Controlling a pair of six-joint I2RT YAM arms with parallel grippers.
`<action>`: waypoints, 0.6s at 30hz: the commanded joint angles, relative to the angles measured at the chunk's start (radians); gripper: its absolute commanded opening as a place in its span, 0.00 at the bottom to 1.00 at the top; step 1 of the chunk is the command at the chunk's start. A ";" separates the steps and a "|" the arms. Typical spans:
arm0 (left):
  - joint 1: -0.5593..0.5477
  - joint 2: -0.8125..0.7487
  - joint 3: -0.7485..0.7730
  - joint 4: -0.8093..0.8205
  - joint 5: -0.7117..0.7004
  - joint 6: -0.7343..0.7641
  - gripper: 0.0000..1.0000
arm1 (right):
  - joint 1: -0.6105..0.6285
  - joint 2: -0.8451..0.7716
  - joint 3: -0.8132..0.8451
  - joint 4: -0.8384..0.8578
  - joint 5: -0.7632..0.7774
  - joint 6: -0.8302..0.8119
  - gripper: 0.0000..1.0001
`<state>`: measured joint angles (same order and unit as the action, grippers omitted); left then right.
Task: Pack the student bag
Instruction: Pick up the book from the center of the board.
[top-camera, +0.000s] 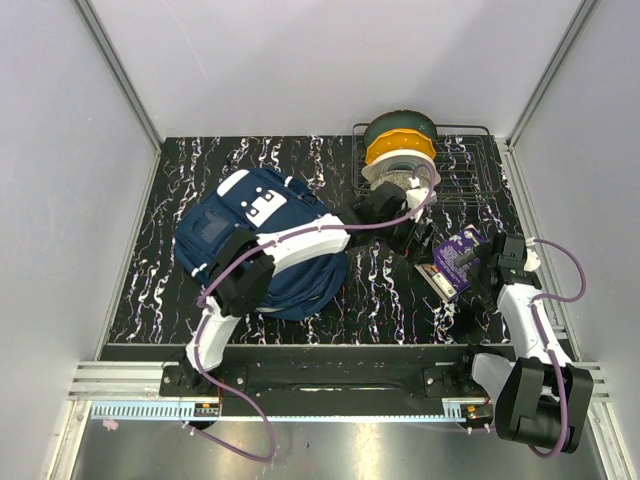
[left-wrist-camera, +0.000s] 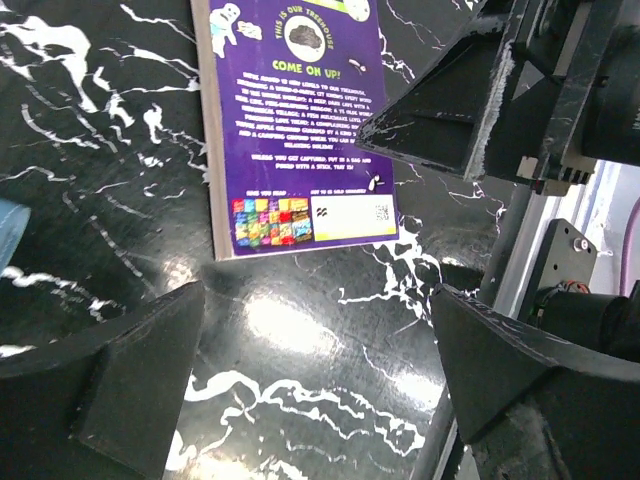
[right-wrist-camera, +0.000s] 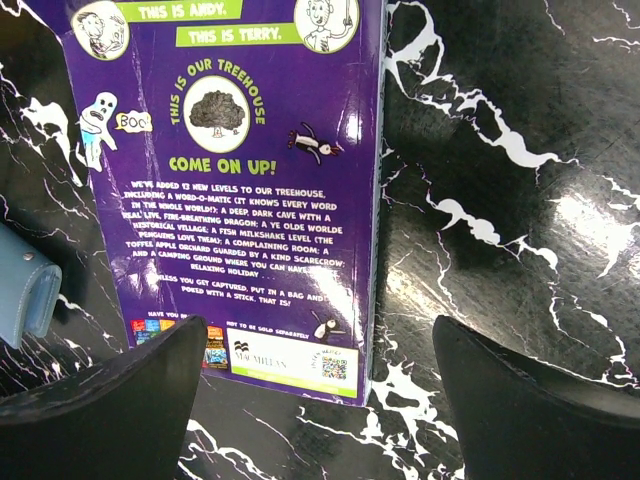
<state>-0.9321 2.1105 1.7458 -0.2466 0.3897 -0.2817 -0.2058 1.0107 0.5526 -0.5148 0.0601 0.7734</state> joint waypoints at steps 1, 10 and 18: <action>-0.017 0.077 0.044 0.181 -0.003 -0.051 0.99 | -0.009 -0.007 -0.003 0.041 -0.002 -0.005 1.00; -0.016 0.227 0.142 0.236 0.023 -0.094 0.99 | -0.020 0.002 -0.017 0.071 -0.006 -0.006 1.00; -0.014 0.264 0.126 0.244 -0.003 -0.105 0.99 | -0.035 0.078 -0.036 0.119 -0.025 0.001 1.00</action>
<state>-0.9489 2.3581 1.8309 -0.0750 0.3916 -0.3744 -0.2291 1.0573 0.5251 -0.4484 0.0582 0.7738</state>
